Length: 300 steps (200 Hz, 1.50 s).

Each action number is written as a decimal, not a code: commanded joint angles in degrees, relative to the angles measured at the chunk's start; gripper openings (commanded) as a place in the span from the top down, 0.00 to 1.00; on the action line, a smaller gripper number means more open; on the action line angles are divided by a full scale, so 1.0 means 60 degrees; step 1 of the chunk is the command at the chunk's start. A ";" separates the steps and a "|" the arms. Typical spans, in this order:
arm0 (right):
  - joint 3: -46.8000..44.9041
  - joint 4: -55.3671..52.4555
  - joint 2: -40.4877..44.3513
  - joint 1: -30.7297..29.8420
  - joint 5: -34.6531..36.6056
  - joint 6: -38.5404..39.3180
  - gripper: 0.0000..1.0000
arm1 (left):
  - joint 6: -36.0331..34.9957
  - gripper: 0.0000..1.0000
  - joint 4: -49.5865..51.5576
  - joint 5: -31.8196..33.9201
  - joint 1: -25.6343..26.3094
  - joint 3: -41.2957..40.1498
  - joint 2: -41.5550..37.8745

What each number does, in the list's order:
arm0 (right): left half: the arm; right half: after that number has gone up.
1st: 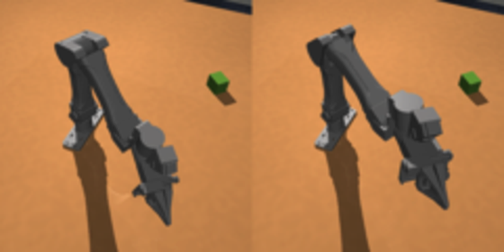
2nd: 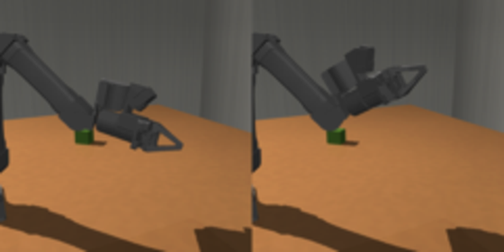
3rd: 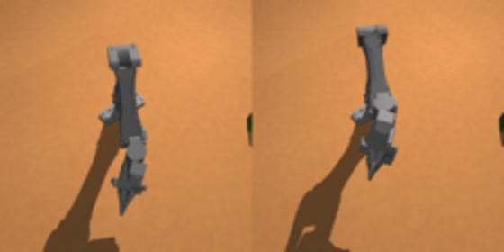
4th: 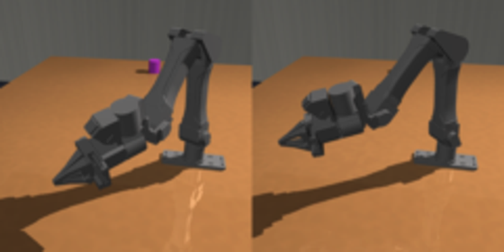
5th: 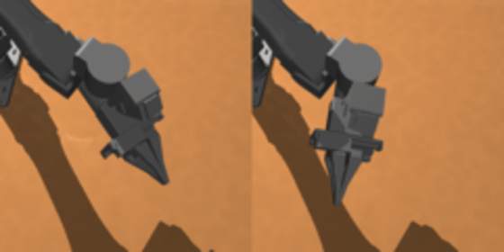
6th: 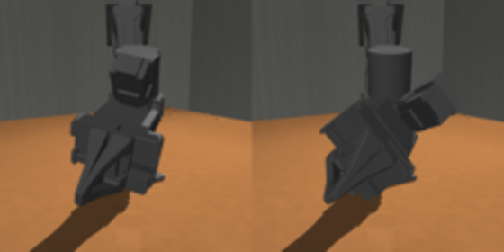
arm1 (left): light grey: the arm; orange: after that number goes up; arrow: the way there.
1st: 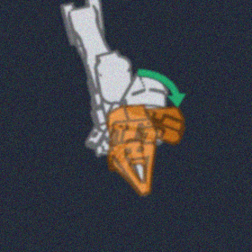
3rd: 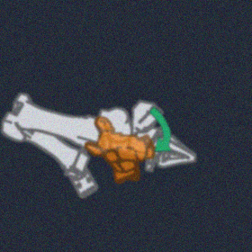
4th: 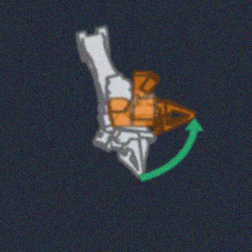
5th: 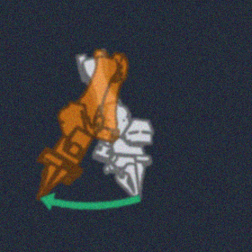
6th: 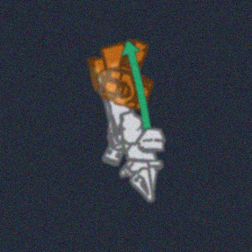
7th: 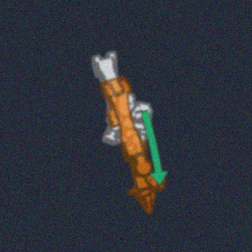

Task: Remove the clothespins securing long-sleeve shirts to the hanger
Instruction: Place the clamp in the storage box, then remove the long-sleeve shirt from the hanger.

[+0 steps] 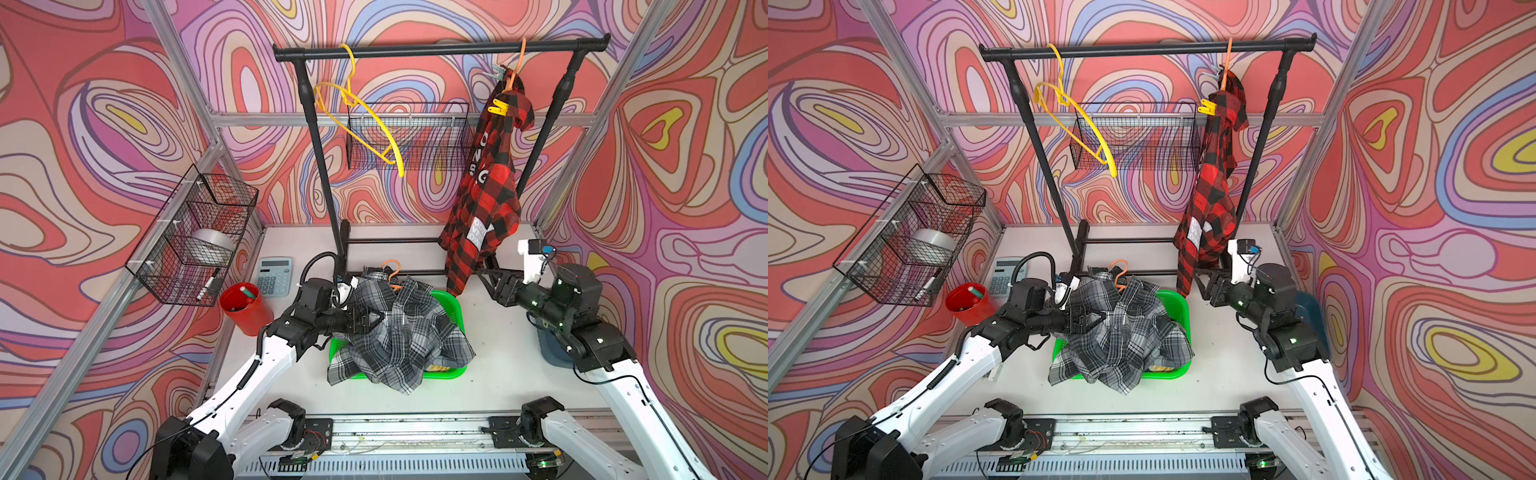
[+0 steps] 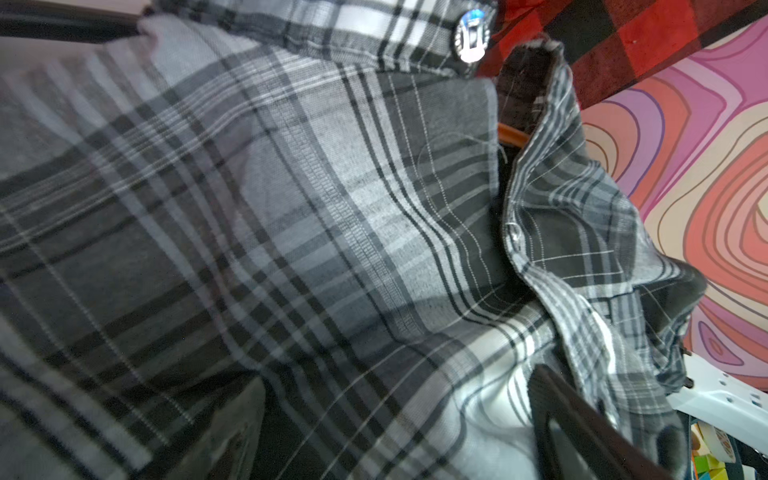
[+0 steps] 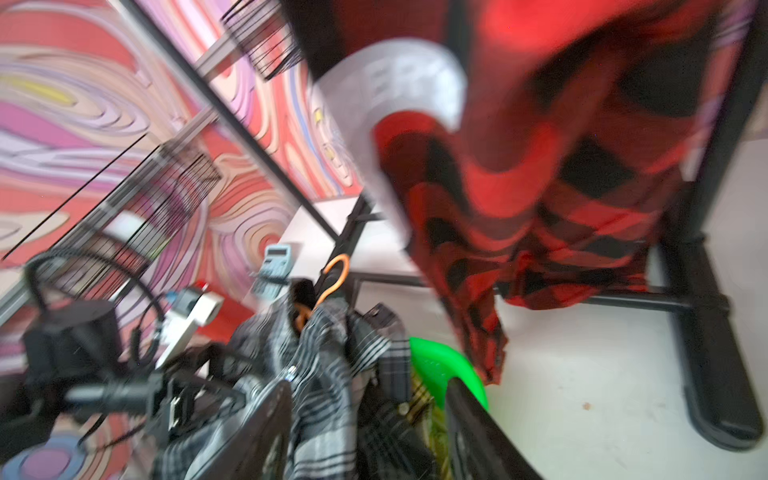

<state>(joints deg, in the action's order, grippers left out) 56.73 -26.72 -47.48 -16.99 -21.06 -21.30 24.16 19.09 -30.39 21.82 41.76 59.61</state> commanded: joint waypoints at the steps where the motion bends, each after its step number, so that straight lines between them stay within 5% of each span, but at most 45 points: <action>1: 0.0584 -0.0279 -0.0754 -0.1371 -0.0585 0.0811 0.41 | 0.0229 0.08 -0.0346 0.0125 0.0041 -0.0224 0.0023; 35: 0.2166 -0.0939 -0.3335 -0.4174 0.1628 0.1219 0.36 | 0.0303 0.12 -0.0588 0.0231 0.0069 -0.0526 0.0029; 100: 0.5336 -0.1366 -0.8124 -0.4225 0.2531 -0.0509 0.32 | 0.0050 0.18 -0.0729 0.0202 0.0061 -0.0679 -0.0074; 154: 0.4610 0.0557 -0.8552 -0.3024 0.1175 -0.1766 0.33 | 0.0092 0.20 -0.0784 0.0245 0.0066 -0.0808 -0.0138; 249: 0.5032 0.1652 -1.0143 -0.2887 0.0314 -0.2542 0.38 | 0.0098 0.22 -0.0842 0.0273 0.0063 -0.0792 -0.0062; 300: 0.4842 0.2521 -1.0140 -0.2871 0.0109 -0.2569 0.50 | 0.0104 0.23 -0.0838 0.0323 0.0065 -0.0821 -0.0078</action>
<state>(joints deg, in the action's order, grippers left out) 85.27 -15.97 -109.12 -34.20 -19.55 -36.51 25.12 14.74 -29.17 21.82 37.71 59.40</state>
